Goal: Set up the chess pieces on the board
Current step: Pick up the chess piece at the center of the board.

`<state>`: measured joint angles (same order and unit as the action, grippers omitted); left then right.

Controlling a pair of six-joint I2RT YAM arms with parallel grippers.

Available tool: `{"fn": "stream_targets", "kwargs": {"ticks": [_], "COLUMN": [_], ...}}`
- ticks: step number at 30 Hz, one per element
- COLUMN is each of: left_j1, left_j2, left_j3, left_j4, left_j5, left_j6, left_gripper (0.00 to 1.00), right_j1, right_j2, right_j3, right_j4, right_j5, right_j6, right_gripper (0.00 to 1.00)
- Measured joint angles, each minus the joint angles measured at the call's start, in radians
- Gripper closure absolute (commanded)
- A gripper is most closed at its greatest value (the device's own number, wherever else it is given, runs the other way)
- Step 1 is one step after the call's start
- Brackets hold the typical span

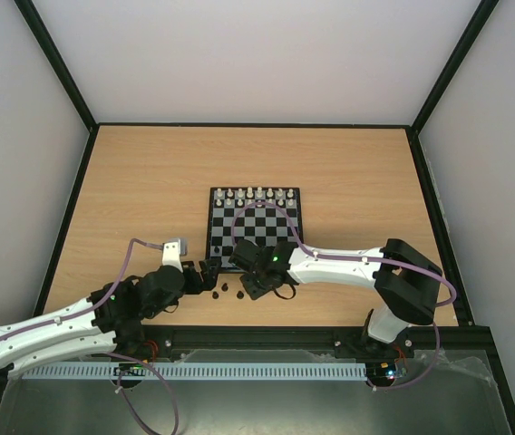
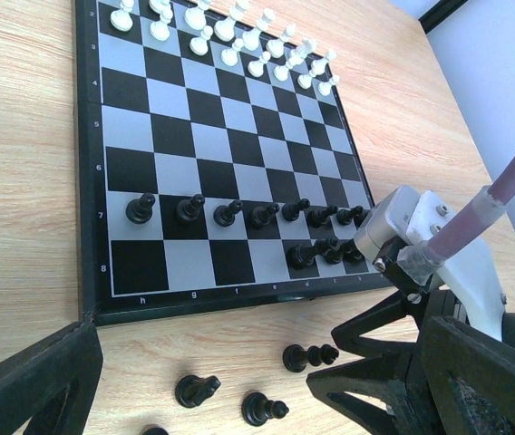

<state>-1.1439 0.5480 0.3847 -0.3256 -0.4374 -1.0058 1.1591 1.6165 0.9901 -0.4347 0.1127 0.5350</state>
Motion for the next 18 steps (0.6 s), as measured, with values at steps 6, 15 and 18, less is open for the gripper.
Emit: {"fn": "stream_targets", "kwargs": {"ticks": [6, 15, 18], "left_j1": [0.0, 0.0, 0.0], "left_j2": [0.0, -0.023, -0.031], "left_j3": [0.0, 0.0, 0.0], "left_j4": [-0.011, -0.026, -0.032], "left_j5": [-0.002, -0.001, -0.002], "left_j6": [-0.002, -0.006, -0.005], "left_gripper": [0.01, 0.01, 0.01], "right_j1": [0.0, 0.0, 0.0], "right_j2": [0.0, 0.0, 0.0], "right_j3": [0.0, 0.0, 0.0], "right_j4": [0.01, 0.014, 0.014], "right_j5": [-0.003, -0.004, -0.004], "right_j6": [0.002, 0.003, 0.003], "right_gripper": [0.55, 0.54, 0.54]}}
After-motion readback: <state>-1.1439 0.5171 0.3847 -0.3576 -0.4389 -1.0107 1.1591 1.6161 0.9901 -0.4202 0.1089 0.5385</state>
